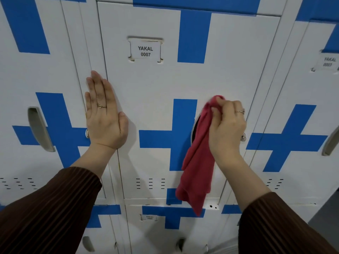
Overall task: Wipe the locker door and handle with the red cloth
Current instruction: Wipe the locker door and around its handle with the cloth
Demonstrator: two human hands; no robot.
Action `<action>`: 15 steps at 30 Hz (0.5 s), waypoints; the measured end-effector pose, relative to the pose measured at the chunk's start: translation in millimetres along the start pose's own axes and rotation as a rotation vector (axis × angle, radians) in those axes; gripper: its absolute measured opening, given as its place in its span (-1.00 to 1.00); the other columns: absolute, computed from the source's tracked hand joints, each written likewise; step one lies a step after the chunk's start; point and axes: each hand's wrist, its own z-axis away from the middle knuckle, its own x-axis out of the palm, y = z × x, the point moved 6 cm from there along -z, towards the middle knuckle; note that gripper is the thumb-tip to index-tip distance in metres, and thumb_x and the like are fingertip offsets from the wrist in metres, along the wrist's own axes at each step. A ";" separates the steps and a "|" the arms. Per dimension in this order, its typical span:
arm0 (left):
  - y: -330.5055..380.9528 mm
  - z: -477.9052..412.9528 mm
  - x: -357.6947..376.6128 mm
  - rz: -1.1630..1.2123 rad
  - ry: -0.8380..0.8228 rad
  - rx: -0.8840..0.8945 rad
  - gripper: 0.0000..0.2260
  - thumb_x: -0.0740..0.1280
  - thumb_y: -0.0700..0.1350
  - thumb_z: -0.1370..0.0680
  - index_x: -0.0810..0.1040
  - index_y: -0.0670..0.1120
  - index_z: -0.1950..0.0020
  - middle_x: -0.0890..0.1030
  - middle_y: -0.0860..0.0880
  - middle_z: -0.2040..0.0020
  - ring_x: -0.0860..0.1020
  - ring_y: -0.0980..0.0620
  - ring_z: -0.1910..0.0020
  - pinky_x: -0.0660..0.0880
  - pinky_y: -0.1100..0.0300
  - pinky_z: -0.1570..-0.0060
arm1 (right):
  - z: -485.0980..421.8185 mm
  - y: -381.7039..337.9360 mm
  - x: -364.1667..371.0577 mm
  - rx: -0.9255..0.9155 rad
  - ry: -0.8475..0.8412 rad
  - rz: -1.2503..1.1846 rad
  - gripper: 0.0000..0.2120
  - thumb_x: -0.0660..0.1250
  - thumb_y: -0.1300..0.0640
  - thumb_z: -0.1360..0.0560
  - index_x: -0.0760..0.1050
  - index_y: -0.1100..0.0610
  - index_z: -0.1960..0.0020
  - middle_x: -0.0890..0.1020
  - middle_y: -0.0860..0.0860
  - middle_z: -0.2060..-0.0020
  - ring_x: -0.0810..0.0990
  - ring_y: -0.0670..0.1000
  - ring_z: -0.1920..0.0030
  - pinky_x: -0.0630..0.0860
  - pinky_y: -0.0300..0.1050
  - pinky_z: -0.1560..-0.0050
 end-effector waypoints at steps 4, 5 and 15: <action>0.2 0.0 -0.6 0.000 0.008 0.002 -0.31 0.08 -0.20 -0.39 -0.06 -0.35 -0.47 -0.01 -0.41 -0.46 -0.09 -0.28 -0.46 -0.24 0.07 -0.45 | 12.1 -16.4 18.6 -0.151 -0.126 0.042 -0.85 0.21 0.34 -0.47 0.52 0.35 0.02 0.51 0.23 0.17 0.45 0.09 0.18 0.36 -0.16 0.17; 0.2 -0.1 -0.7 0.002 0.009 0.003 -0.31 0.08 -0.20 -0.39 -0.05 -0.35 -0.47 0.00 -0.41 -0.46 -0.09 -0.28 -0.46 -0.25 0.08 -0.46 | 13.5 -19.0 20.4 -0.210 -0.154 0.061 -0.84 0.21 0.34 -0.46 0.52 0.35 0.02 0.51 0.23 0.18 0.48 0.13 0.19 0.40 -0.13 0.18; 1.0 -0.3 -1.5 0.000 0.009 -0.001 -0.31 0.06 -0.18 -0.39 -0.05 -0.35 -0.47 0.00 -0.40 -0.46 -0.09 -0.27 -0.46 -0.26 0.11 -0.45 | 6.3 -10.8 12.5 -0.160 -0.100 0.076 -0.87 0.22 0.31 -0.48 0.50 0.35 0.06 0.51 0.24 0.19 0.46 0.10 0.20 0.36 -0.15 0.18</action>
